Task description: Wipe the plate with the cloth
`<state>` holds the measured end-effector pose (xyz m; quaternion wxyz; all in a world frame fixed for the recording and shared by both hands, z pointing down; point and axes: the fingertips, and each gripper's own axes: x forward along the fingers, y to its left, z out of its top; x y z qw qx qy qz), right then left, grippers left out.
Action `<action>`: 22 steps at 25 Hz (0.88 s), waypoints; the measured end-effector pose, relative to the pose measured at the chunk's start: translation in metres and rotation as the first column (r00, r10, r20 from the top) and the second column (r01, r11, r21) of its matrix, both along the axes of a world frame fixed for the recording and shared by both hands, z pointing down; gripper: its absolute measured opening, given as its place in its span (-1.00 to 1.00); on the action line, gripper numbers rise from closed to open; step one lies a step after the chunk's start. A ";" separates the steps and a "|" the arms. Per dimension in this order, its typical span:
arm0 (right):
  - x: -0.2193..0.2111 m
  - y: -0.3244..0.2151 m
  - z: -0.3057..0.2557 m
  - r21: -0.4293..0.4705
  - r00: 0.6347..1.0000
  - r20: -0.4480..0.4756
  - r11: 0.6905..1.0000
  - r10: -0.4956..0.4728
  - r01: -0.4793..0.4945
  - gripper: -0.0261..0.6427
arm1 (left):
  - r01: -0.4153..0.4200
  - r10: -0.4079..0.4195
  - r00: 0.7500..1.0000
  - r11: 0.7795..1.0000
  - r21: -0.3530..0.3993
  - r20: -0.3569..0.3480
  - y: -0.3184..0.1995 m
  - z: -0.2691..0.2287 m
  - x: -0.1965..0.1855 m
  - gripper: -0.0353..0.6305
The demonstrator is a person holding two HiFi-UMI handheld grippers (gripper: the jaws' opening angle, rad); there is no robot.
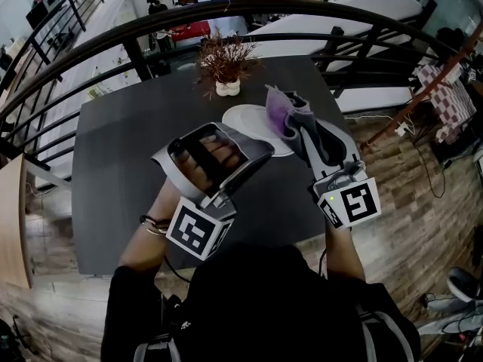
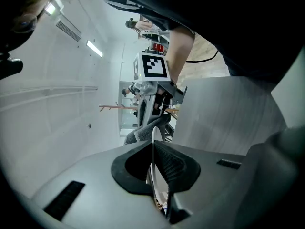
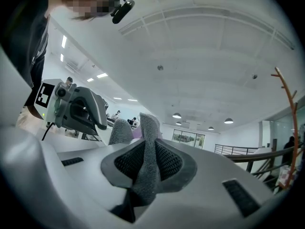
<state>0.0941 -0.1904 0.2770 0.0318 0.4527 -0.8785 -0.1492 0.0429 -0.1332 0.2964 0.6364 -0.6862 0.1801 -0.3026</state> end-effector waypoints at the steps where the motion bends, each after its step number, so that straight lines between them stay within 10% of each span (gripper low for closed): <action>1: 0.003 -0.001 0.001 -0.005 1.000 0.001 1.000 0.009 -0.009 -0.75 | -0.005 0.005 1.000 1.000 -0.003 -0.002 0.002 -0.001 0.000 -0.84; 15: 0.037 -0.017 0.024 -0.065 0.995 -0.022 0.993 0.102 -0.103 -0.75 | -0.070 0.070 0.998 0.997 -0.024 0.001 0.018 0.000 0.002 -0.84; 22: 0.045 -0.007 -0.019 0.008 0.983 0.178 0.999 0.034 -0.036 -0.75 | -0.082 0.083 0.996 0.996 -0.022 0.039 0.020 0.012 0.001 -0.84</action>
